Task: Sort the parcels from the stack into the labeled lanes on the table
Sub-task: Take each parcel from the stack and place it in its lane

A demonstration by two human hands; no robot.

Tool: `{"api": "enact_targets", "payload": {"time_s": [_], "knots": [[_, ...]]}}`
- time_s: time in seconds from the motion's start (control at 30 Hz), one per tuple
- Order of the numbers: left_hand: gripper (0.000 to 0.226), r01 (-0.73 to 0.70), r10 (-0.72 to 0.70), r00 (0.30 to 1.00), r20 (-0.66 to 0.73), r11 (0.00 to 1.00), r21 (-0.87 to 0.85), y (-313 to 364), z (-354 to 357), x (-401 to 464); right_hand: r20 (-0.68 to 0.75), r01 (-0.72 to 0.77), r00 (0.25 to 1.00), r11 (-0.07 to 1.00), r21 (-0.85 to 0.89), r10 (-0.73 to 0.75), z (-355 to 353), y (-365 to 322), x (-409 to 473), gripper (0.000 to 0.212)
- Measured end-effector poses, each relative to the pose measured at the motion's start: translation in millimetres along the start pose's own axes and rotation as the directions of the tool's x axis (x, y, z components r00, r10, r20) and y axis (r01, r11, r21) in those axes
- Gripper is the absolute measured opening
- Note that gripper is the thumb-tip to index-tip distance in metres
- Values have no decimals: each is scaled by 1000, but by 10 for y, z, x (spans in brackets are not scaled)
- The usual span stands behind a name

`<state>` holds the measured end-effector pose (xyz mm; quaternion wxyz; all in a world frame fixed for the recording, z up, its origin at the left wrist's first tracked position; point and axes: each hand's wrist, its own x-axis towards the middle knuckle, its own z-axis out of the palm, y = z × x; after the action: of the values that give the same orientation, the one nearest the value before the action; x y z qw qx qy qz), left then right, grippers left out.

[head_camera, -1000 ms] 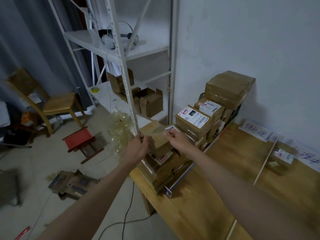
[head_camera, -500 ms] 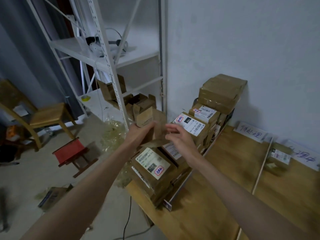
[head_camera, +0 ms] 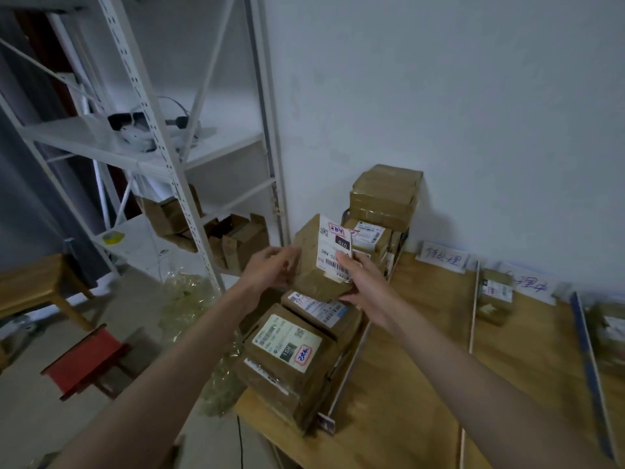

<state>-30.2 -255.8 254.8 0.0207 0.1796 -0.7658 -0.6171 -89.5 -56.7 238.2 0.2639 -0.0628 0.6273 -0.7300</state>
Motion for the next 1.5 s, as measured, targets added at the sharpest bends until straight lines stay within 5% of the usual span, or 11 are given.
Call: {"api": "enact_targets", "payload": {"time_s": [0.13, 0.33, 0.67, 0.93, 1.17, 1.5], "knots": [[79, -24, 16, 995, 96, 996, 86, 60, 54, -12, -127, 70, 988, 987, -147, -89, 42, 45, -84, 39], [55, -47, 31, 989, 143, 993, 106, 63, 195, -20, -261, 113, 946, 950, -290, -192, 114, 72, -207, 39], [50, -184, 104, 953, 283, 945, 272, 118, 440, -188, -422, 119, 867, 933, -341, -264, 31, 137, -603, 27], [47, -532, 405, 845, 350, 566, 629, -76, 839, -419, -628, 22, 712, 904, -428, -315, -318, 393, -1273, 21], [49, -631, 438, 758, 484, 304, 714, -283, 1345, -712, -715, -72, 650, 916, -395, -257, -693, 688, -1975, 25], [52, -718, 431, 664, 611, 139, 682, -300, 2030, -976, -832, -115, 509, 940, -320, -220, -1238, 757, -2697, 21]]}}
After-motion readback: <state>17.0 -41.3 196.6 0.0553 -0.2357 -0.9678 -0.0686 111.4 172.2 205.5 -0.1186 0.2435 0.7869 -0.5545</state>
